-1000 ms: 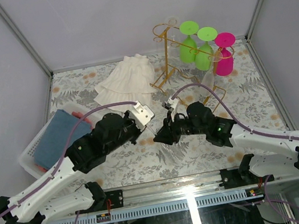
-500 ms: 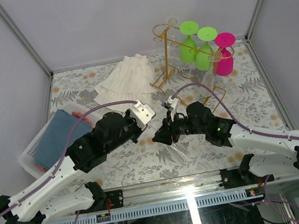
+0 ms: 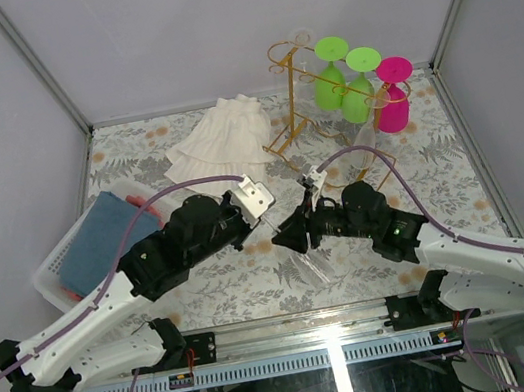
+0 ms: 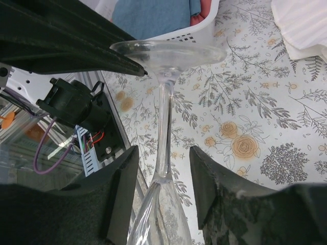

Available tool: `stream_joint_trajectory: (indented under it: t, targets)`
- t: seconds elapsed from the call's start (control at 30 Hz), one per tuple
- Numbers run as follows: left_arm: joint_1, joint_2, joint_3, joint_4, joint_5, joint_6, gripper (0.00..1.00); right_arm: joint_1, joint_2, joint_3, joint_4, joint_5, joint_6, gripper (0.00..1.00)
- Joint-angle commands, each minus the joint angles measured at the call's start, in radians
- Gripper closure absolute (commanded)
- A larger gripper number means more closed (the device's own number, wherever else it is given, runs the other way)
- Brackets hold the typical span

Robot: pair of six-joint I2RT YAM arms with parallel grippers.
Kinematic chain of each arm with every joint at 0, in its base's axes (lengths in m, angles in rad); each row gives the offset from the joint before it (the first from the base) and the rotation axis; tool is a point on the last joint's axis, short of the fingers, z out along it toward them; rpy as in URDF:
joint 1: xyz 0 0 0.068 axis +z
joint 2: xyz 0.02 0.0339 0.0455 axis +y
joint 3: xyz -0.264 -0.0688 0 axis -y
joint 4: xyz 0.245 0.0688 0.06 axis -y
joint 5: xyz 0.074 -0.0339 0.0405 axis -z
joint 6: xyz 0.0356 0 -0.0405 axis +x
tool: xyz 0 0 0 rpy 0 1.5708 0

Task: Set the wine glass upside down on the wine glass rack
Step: Turn the wine glass upside down at the wine rack.

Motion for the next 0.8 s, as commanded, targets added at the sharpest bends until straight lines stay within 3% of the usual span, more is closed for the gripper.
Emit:
stream_joint_trajectory:
  t: [0.0, 0.07, 0.2, 0.3, 0.4, 0.53, 0.6, 0.77]
  targets:
    - [-0.007, 0.002, 0.040, 0.055, 0.010, 0.004, 1.00, 0.004, 0.006, -0.005, 0.090, 0.037, 0.017, 0.53]
    - [-0.008, 0.002, 0.038, 0.055, 0.010, 0.003, 1.00, 0.003, 0.017, -0.014, 0.122, 0.038, 0.030, 0.61]
    - [-0.007, -0.005, 0.035, 0.054, 0.003, -0.001, 1.00, 0.003, 0.026, -0.054, 0.207, 0.054, 0.072, 0.88]
    - [-0.009, -0.012, 0.032, 0.059, -0.009, -0.012, 0.99, 0.004, 0.028, -0.066, 0.232, 0.069, 0.082, 1.00]
    - [-0.008, -0.019, 0.029, 0.071, -0.022, -0.026, 0.94, 0.003, 0.018, -0.072, 0.244, 0.092, 0.080, 1.00]
    - [-0.008, -0.031, 0.030, 0.101, -0.035, -0.060, 0.61, 0.004, 0.001, -0.073, 0.243, 0.136, 0.050, 1.00]
    - [-0.008, -0.036, 0.031, 0.121, -0.048, -0.085, 0.50, 0.003, -0.012, -0.076, 0.239, 0.174, 0.030, 1.00]
    - [-0.005, -0.051, 0.026, 0.187, -0.121, -0.161, 0.38, 0.004, -0.059, -0.117, 0.273, 0.328, -0.042, 1.00]
